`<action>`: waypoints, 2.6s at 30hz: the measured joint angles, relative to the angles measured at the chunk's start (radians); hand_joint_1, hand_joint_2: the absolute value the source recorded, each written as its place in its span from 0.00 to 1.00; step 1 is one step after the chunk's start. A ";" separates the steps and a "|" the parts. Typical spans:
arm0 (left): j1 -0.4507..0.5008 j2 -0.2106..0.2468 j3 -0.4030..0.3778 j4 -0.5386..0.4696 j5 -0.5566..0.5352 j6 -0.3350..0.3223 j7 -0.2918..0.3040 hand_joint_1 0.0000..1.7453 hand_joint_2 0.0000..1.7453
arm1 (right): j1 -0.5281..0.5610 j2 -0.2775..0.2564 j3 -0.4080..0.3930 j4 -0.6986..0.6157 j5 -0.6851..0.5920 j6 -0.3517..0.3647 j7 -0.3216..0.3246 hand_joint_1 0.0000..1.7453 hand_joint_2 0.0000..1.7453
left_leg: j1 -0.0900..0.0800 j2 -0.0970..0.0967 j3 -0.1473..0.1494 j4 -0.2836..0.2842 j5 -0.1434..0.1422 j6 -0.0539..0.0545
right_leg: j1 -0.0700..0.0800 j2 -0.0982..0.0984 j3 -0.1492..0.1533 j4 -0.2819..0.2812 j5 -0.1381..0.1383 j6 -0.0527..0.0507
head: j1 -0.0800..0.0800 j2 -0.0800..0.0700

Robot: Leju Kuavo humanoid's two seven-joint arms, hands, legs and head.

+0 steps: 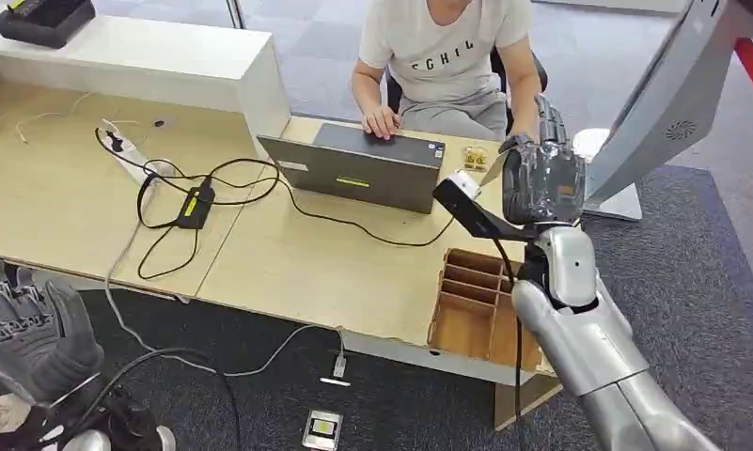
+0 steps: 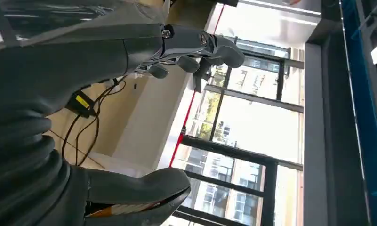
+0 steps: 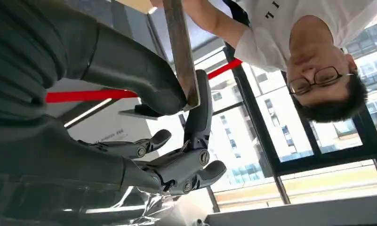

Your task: Pass the card to the sensor for recognition and then transmit it.

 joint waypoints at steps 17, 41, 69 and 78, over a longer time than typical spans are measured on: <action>0.067 -0.049 0.032 -0.014 -0.024 0.000 0.000 0.00 1.00 | -0.223 0.157 0.043 0.257 0.116 -0.015 0.091 1.00 1.00 | 0.000 0.000 0.000 0.000 0.000 0.000 | 0.000 0.000 -0.001 0.000 0.000 0.000 | 0.000 0.000; 0.183 -0.140 0.105 -0.097 -0.080 0.003 0.000 0.00 1.00 | -0.259 0.249 0.091 0.399 0.222 0.040 0.124 0.00 1.00 | 0.000 0.000 0.000 0.000 0.000 0.000 | 0.000 0.000 -0.001 0.000 0.000 0.000 | 0.000 0.000; 0.153 -0.110 0.111 -0.118 -0.117 0.003 0.000 0.00 1.00 | 0.045 0.040 0.033 -0.139 -0.077 -0.007 0.021 0.00 1.00 | 0.000 0.000 0.004 0.000 0.000 0.000 | 0.000 0.000 0.001 -0.001 0.000 0.000 | 0.000 0.000; 0.154 -0.107 0.172 -0.128 -0.248 0.003 0.000 0.00 1.00 | 0.327 -0.079 0.021 -0.474 -0.242 -0.035 -0.026 0.00 1.00 | 0.000 0.001 0.003 0.000 -0.001 0.000 | 0.000 0.001 0.001 -0.001 0.000 0.000 | 0.000 0.000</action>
